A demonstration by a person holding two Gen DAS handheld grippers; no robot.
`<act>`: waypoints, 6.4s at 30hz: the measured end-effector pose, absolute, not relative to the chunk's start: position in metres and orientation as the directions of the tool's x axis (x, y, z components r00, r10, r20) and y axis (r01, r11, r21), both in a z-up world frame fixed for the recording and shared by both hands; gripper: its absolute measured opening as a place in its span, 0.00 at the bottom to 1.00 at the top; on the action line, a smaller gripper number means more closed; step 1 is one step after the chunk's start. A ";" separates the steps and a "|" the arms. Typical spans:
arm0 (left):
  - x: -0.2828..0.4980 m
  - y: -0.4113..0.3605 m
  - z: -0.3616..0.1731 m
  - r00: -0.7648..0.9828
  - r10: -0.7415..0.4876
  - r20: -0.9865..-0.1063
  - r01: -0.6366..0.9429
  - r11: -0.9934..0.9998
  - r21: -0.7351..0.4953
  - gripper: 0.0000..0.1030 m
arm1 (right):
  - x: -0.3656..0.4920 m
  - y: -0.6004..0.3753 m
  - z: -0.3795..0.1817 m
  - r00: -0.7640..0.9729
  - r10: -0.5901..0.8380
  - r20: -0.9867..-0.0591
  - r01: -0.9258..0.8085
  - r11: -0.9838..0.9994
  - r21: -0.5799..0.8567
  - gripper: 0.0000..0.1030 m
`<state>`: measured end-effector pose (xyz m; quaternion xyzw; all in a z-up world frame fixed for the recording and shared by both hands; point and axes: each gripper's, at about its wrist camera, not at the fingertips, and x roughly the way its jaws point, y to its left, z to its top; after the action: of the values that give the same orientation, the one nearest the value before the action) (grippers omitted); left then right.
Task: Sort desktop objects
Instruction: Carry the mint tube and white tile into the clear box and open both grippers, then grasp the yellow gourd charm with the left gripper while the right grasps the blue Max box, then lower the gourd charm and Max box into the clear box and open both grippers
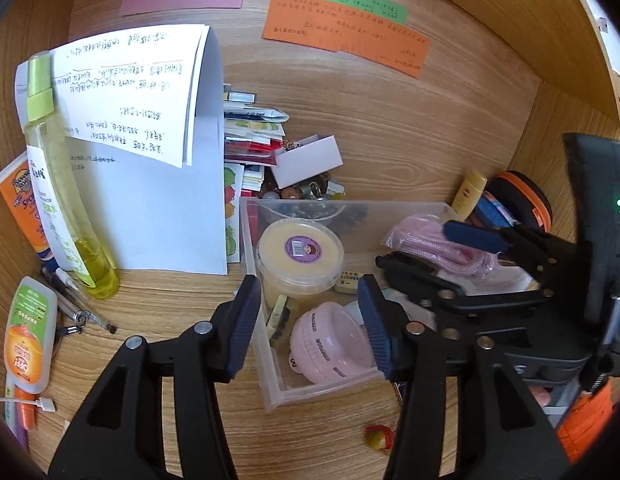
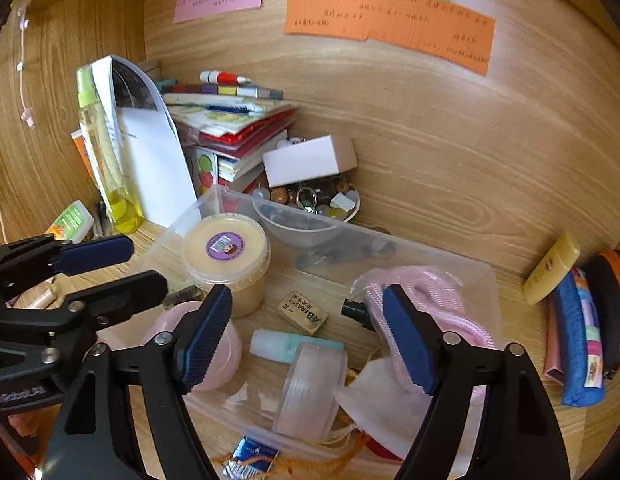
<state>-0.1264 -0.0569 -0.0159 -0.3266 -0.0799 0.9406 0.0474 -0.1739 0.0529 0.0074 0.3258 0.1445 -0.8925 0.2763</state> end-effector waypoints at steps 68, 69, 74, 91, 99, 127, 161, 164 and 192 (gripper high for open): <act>-0.066 -0.038 -0.068 -0.733 0.197 -0.651 -0.116 -0.979 -0.165 0.27 | -0.106 0.093 -0.062 -0.447 -0.355 -0.821 0.669 -0.742 -0.044 0.72; -0.068 -0.036 -0.069 -0.735 0.198 -0.649 -0.117 -0.979 -0.167 0.27 | -0.107 0.091 -0.062 -0.445 -0.355 -0.822 0.670 -0.741 -0.043 0.70; -0.068 -0.038 -0.068 -0.740 0.212 -0.638 -0.122 -0.976 -0.182 0.27 | -0.114 0.081 -0.066 -0.429 -0.350 -0.833 0.664 -0.747 -0.028 0.47; -0.059 -0.039 -0.065 -0.750 0.206 -0.628 -0.114 -0.976 -0.185 0.27 | -0.101 0.103 -0.057 -0.383 -0.447 -0.808 0.714 -0.698 0.047 0.25; -0.058 -0.037 -0.051 -0.758 0.193 -0.623 -0.105 -0.979 -0.175 0.27 | -0.088 0.126 -0.047 -0.401 -0.462 -0.791 0.706 -0.706 0.055 0.25; -0.137 -0.028 0.039 -0.812 0.212 -0.543 -0.123 -0.973 -0.195 0.27 | -0.092 0.161 0.032 -0.576 -0.537 -0.616 0.661 -0.750 0.035 0.25; -0.185 -0.010 -0.043 -0.638 0.251 -0.728 -0.154 -0.968 -0.198 0.33 | -0.182 0.095 -0.001 -0.571 -0.452 -0.685 0.659 -0.750 -0.054 0.26; -0.179 -0.013 -0.035 -0.657 0.259 -0.708 -0.161 -0.966 -0.204 0.44 | -0.183 0.095 0.000 -0.568 -0.461 -0.683 0.663 -0.747 -0.047 0.25; -0.135 -0.017 -0.005 -0.756 0.144 -0.639 -0.052 -0.986 -0.160 0.75 | -0.127 0.140 0.038 -0.686 -0.460 -0.563 0.612 -0.784 -0.106 0.77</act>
<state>-0.1346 -0.0166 -0.0046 -0.3454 -0.0663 0.9346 0.0523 -0.1274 0.1402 0.0381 0.2635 0.1444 -0.9068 0.2956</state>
